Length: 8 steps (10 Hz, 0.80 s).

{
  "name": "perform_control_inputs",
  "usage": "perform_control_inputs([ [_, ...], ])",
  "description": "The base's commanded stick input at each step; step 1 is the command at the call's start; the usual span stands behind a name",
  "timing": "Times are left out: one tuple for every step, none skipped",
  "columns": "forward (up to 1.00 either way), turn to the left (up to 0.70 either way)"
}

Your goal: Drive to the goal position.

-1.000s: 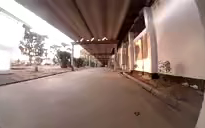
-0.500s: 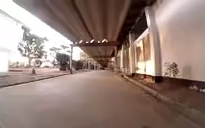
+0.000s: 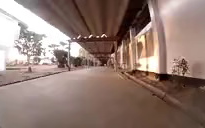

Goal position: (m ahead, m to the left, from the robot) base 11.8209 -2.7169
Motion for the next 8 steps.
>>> perform_control_inputs([
  [0.7,0.0],
  [0.7,0.0],
  [0.7,0.0],
  [0.7,0.0],
  [0.7,0.0],
  [0.7,0.0],
  [0.7,0.0],
  [0.7,0.0],
])
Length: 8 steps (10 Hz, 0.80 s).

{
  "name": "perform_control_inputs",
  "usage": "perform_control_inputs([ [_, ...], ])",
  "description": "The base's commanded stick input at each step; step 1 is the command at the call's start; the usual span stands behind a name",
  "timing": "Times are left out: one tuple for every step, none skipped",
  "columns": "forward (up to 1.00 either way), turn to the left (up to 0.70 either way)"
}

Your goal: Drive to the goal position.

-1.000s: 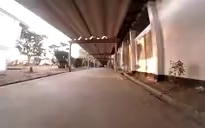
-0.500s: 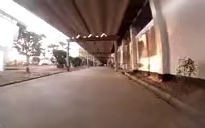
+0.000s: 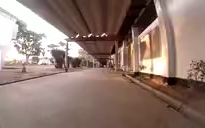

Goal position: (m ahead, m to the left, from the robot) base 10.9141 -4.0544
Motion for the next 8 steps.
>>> perform_control_inputs([
  [0.7,0.0],
  [0.7,0.0],
  [0.7,0.0],
  [0.7,0.0],
  [0.7,0.0],
  [0.7,0.0],
  [0.7,0.0],
  [0.7,0.0],
])
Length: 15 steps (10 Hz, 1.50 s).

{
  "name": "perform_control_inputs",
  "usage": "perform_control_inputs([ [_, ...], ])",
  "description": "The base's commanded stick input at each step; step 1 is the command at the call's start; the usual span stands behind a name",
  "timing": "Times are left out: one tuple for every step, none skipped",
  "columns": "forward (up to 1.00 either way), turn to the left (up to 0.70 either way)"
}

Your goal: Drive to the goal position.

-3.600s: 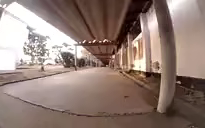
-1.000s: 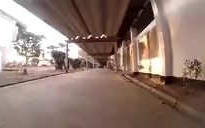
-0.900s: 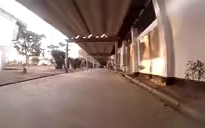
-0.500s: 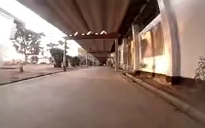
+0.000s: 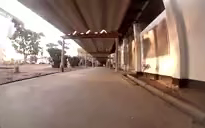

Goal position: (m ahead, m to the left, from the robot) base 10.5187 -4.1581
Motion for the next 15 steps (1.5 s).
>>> perform_control_inputs([
  [0.7,0.0],
  [0.7,0.0],
  [0.7,0.0],
  [0.7,0.0],
  [0.7,0.0],
  [0.7,0.0],
  [0.7,0.0],
  [0.7,0.0],
  [0.7,0.0],
  [0.7,0.0],
  [0.7,0.0],
  [0.7,0.0],
  [0.7,0.0],
  [0.7,0.0],
  [0.7,0.0],
])
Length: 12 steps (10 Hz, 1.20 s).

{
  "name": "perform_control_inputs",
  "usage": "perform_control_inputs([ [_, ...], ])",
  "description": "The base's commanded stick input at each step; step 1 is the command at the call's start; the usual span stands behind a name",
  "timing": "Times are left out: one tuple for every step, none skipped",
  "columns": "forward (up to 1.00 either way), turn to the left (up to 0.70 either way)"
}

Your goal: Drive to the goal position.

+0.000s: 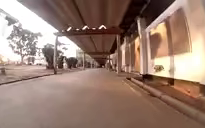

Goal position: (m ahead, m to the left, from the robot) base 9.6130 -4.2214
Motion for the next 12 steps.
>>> perform_control_inputs([
  [0.7,0.0],
  [0.7,0.0],
  [0.7,0.0],
  [0.7,0.0],
  [0.7,0.0],
  [0.7,0.0],
  [0.7,0.0],
  [0.7,0.0],
  [0.7,0.0],
  [0.7,0.0],
  [0.7,0.0],
  [0.7,0.0],
])
